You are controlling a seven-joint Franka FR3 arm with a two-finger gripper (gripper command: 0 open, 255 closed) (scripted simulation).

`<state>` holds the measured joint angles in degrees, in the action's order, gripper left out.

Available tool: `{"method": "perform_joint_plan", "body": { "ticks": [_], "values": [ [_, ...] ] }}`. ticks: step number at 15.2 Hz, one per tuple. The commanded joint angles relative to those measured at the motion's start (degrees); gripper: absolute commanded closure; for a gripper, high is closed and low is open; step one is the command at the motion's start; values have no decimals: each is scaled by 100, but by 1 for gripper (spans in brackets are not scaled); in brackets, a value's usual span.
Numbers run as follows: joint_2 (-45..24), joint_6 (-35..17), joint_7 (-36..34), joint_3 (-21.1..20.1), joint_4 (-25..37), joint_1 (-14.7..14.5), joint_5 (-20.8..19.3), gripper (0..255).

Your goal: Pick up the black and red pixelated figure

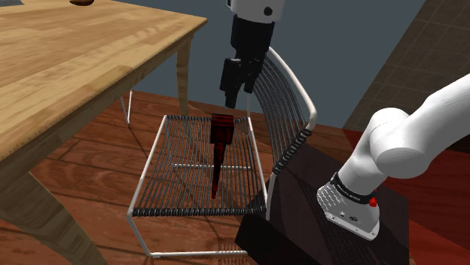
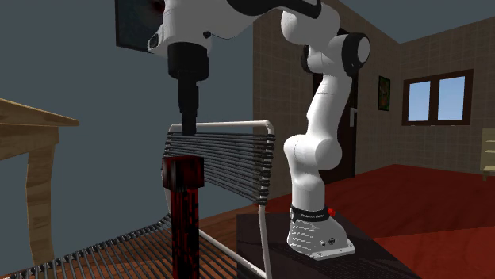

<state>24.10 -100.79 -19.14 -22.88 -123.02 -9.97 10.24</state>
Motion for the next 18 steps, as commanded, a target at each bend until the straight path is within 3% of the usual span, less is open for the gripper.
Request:
{"method": "perform_joint_plan", "body": {
  "ticks": [1, 4, 13, 14, 18],
  "values": [
    [-380, -158, -247, -264, 236, -28, -85, 0],
    [-797, -288, -531, -541, 516, -65, -236, 0],
    [-861, -875, -537, -601, -11, -85, -228, 0],
    [-865, -872, -533, -598, -5, -82, -231, 255],
    [-871, -875, -539, -603, -2, -83, -233, 255]
  ]
}}
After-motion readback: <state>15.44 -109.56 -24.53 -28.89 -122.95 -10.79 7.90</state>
